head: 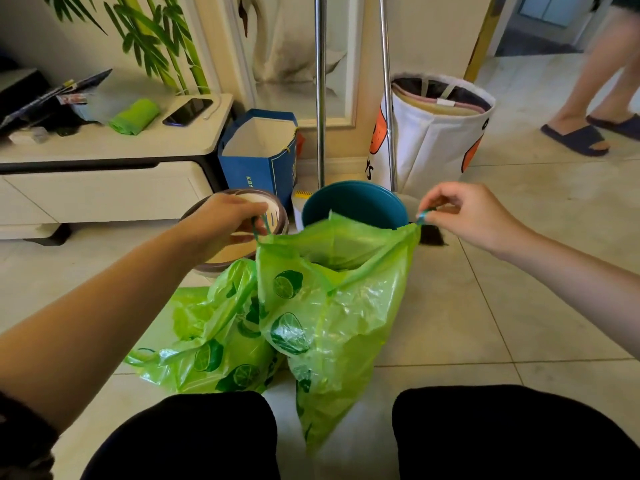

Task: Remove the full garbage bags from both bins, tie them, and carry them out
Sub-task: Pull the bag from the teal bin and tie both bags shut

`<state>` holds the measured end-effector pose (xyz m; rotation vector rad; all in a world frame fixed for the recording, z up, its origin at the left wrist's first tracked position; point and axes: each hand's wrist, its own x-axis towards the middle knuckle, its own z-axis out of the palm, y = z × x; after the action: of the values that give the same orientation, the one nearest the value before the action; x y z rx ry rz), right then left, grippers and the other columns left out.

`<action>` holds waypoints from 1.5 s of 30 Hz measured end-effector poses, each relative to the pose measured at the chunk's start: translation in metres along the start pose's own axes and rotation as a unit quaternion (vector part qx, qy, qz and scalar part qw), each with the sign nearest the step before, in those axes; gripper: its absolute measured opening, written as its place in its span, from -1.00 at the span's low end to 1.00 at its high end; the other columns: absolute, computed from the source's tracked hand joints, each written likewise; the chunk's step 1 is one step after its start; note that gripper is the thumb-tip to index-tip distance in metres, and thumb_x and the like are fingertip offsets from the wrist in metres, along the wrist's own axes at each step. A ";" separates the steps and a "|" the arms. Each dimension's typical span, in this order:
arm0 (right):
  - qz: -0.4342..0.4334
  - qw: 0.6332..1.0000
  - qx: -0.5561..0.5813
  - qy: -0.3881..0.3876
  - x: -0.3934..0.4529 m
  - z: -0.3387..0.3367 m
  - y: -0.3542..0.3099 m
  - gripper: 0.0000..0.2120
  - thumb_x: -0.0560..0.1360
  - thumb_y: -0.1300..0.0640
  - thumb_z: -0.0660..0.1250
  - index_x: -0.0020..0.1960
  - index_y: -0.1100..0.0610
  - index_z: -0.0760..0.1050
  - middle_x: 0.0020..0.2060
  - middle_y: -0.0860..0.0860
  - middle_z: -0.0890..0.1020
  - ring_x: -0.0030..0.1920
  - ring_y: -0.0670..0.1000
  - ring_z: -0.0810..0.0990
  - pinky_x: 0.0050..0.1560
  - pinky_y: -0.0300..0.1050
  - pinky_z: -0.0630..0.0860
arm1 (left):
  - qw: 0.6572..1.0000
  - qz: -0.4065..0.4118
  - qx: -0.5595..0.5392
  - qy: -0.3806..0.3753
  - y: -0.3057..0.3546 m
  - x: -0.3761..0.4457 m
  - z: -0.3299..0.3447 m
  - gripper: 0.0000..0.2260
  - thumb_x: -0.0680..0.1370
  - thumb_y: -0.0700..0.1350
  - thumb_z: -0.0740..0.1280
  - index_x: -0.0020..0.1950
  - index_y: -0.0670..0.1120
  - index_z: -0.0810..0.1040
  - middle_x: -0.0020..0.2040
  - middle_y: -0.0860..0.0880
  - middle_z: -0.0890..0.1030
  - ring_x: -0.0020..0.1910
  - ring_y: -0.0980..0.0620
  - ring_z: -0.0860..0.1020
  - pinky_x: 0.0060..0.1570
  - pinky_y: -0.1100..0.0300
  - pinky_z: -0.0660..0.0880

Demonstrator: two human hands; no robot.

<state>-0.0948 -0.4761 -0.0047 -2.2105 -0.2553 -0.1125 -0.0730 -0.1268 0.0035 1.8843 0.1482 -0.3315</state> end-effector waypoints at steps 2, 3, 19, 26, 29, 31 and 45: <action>-0.033 0.998 0.052 0.012 0.006 0.008 -0.020 -0.75 0.41 0.36 0.39 -0.22 0.01 0.53 -0.24 -0.03 0.63 -0.23 -0.19 0.60 -0.08 -0.36 0.51 | 0.998 0.063 -0.013 -0.023 0.018 -0.005 0.013 -0.79 0.57 -0.07 0.30 -0.25 -0.11 0.53 -0.34 -0.01 0.60 -0.25 0.05 0.57 -0.05 0.12 0.49; -0.046 0.995 0.083 0.020 0.008 0.012 -0.028 -0.74 0.43 0.38 0.37 -0.21 0.02 0.51 -0.26 -0.05 0.62 -0.28 -0.21 0.60 -0.12 -0.37 0.52 | 0.995 0.089 -0.024 -0.028 0.025 -0.007 0.018 -0.78 0.56 -0.07 0.31 -0.26 -0.10 0.53 -0.33 -0.02 0.60 -0.26 0.05 0.56 -0.09 0.13 0.49; -0.105 0.992 -0.003 -0.063 0.020 0.037 -0.083 -0.74 0.35 0.31 0.46 -0.01 0.12 0.56 -0.38 -0.06 0.50 -0.34 -0.06 0.46 -0.23 -0.12 0.44 | 0.982 0.181 0.040 -0.038 0.045 -0.025 0.076 -0.95 0.51 -0.20 0.40 -0.14 -0.07 0.60 -0.28 -0.02 0.58 -0.30 0.08 0.52 -0.29 0.29 0.49; -0.030 0.988 -0.025 -0.148 0.020 0.054 -0.067 -0.83 0.38 0.24 0.47 -0.04 0.10 0.61 -0.32 -0.01 0.57 -0.36 -0.10 0.47 -0.24 -0.12 0.42 | 0.979 0.193 0.055 -0.022 0.028 -0.024 0.080 -0.93 0.46 -0.20 0.45 -0.08 -0.12 0.68 -0.18 -0.09 0.68 -0.28 0.16 0.60 -0.20 0.34 0.53; -0.032 0.987 -0.047 -0.149 0.021 0.059 -0.061 -0.84 0.38 0.31 0.41 -0.08 0.13 0.63 -0.28 -0.01 0.62 -0.33 -0.09 0.50 -0.22 -0.15 0.46 | 0.973 0.210 0.094 -0.022 0.025 -0.024 0.082 -0.92 0.42 -0.19 0.49 -0.10 -0.11 0.69 -0.23 0.00 0.68 -0.28 0.21 0.59 -0.17 0.37 0.55; -0.027 0.987 -0.051 -0.151 0.021 0.059 -0.059 -0.87 0.39 0.29 0.41 -0.12 0.10 0.62 -0.28 -0.04 0.63 -0.31 -0.09 0.53 -0.21 -0.13 0.49 | 0.971 0.216 0.099 -0.016 0.021 -0.024 0.081 -0.87 0.40 -0.16 0.51 -0.08 -0.13 0.66 -0.21 0.00 0.67 -0.28 0.24 0.58 -0.19 0.41 0.52; 0.028 0.982 0.081 -0.170 0.016 0.058 -0.075 -0.82 0.43 0.41 0.26 -0.17 0.15 0.49 -0.39 0.07 0.57 -0.39 -0.06 0.53 -0.36 -0.13 0.44 | 0.974 0.170 0.056 -0.141 -0.025 -0.016 0.132 -0.61 0.38 -0.11 0.54 0.17 -0.07 0.57 0.09 0.04 0.62 0.02 0.28 0.55 -0.03 0.48 0.45</action>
<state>-0.0965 -0.3838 0.0211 -2.0626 -0.3774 0.3104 -0.1152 -0.2417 -0.0541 1.9096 -0.3897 -0.3722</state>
